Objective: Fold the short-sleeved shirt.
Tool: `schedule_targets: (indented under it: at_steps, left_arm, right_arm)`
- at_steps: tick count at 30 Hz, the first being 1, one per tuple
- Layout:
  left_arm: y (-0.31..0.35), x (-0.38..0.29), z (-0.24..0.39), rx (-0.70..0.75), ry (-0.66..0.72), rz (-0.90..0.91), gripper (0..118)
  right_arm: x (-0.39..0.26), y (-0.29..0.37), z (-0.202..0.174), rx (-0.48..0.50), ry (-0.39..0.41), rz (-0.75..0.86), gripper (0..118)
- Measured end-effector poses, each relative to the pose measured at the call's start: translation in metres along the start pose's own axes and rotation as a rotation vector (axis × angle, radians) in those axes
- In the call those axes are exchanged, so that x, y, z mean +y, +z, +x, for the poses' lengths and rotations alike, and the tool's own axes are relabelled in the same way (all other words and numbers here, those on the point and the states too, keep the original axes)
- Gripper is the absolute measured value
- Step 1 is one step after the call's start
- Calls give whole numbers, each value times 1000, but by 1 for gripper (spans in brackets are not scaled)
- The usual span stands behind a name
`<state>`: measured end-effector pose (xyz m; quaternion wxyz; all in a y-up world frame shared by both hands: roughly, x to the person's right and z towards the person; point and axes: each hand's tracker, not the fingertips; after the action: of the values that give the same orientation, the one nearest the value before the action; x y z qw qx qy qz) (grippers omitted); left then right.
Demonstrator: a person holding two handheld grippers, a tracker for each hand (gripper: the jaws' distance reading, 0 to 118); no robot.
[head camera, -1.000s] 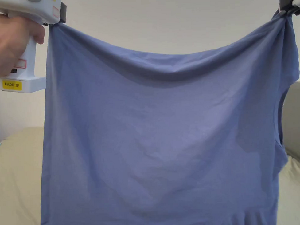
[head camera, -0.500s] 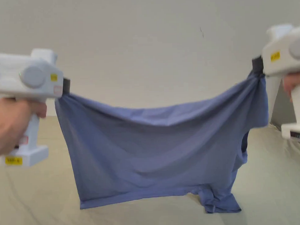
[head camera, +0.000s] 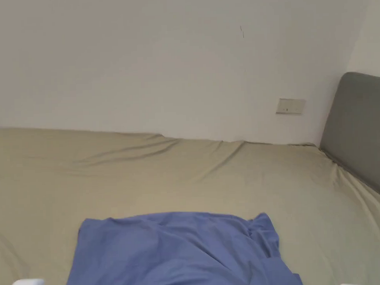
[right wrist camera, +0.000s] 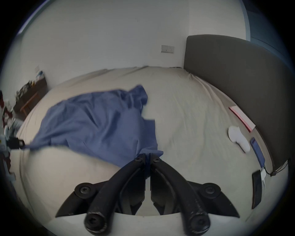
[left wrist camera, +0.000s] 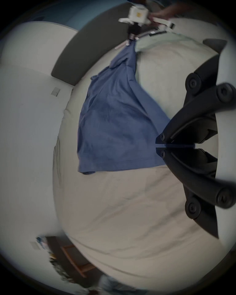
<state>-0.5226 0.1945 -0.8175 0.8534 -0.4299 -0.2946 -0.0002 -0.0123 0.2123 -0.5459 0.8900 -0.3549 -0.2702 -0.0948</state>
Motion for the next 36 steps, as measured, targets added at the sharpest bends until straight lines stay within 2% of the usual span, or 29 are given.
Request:
schedule_targets:
  at_steps: [2, 6, 10, 14, 18, 22, 26, 27, 28, 29, 32, 36]
  left_arm:
    - [21, -17, -9, -49, 54, 43, 2]
    - [52, -45, -33, -12, 4, 15, 2]
    - [76, -77, -64, -44, 128, -15, 2]
    - [95, -118, -59, -13, 64, -73, 2]
    - [125, -155, -50, -8, 35, -93, 2]
    - [144, -184, -56, -5, 46, -128, 2]
    - [153, -203, -57, -11, 96, -142, 2]
    - [155, -208, -64, -9, 106, -142, 2]
    - [158, -211, -63, -8, 107, -133, 2]
    - [161, -212, -61, -10, 106, -130, 2]
    - [157, -213, -56, -3, 109, -124, 2]
    - [146, -210, -49, 36, 83, -154, 2]
  right_arm:
    - [-21, 18, 10, 0, 7, -10, 3]
    - [-56, 35, 43, 41, -6, -70, 3]
    - [-87, 63, 61, 89, 0, -113, 3]
    - [-127, 96, 53, 99, 75, -165, 3]
    - [-166, 127, 60, 120, 64, -210, 3]
    - [-191, 148, 76, 134, 20, -251, 3]
    - [-196, 161, 75, 146, 42, -260, 3]
    - [-194, 165, 73, 183, 66, -269, 3]
    - [-196, 165, 75, 169, 136, -249, 3]
    - [-195, 166, 74, 139, 170, -233, 3]
    - [-186, 158, 73, 157, 119, -272, 3]
    - [-199, 145, 65, 154, 170, -291, 7]
